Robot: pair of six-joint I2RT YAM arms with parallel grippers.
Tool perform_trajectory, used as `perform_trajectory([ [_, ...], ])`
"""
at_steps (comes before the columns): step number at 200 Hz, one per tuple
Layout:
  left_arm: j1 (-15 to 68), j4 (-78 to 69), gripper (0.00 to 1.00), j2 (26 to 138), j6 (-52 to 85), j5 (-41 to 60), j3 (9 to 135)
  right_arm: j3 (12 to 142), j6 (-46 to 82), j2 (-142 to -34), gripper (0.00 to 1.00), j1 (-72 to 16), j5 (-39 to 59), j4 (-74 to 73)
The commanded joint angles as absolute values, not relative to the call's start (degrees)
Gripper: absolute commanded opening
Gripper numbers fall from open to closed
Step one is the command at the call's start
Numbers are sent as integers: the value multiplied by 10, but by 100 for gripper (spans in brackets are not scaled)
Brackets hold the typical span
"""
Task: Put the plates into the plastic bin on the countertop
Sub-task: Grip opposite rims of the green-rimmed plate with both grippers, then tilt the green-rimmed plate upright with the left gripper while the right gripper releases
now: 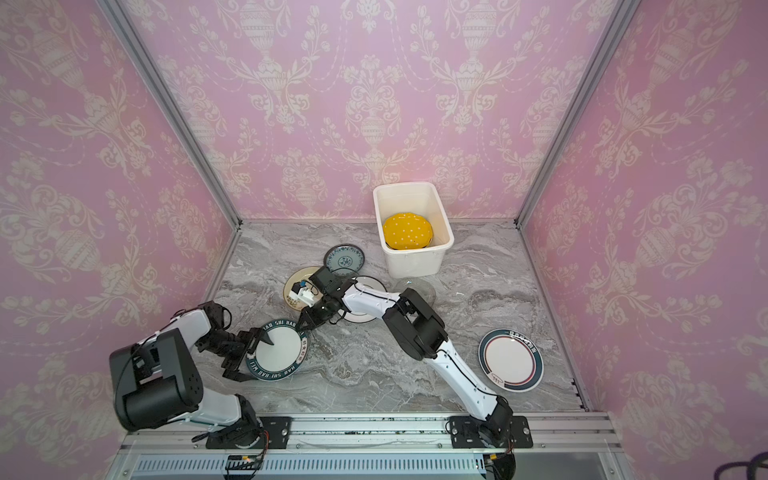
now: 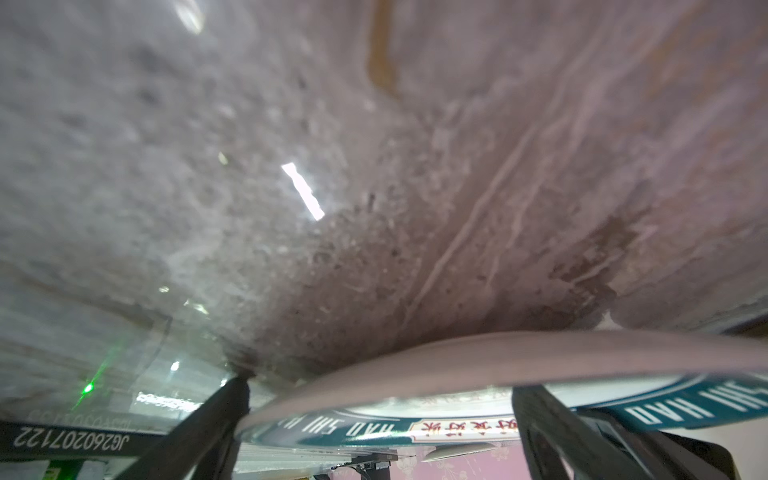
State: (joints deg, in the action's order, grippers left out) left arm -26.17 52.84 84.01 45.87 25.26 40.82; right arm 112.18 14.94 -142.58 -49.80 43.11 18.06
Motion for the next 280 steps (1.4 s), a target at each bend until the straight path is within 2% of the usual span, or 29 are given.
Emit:
perform_trajectory([
  [1,-260,504,99,827,434,278,439,1134,87,-1402,0,-514,462,220],
  [99,-260,456,99,774,432,341,426,1104,109,-1350,0,-491,448,209],
  [160,-259,411,99,761,419,413,426,1092,118,-1318,0,-470,438,215],
  [280,-260,350,99,703,417,444,424,1106,176,-1291,0,-423,448,197],
])
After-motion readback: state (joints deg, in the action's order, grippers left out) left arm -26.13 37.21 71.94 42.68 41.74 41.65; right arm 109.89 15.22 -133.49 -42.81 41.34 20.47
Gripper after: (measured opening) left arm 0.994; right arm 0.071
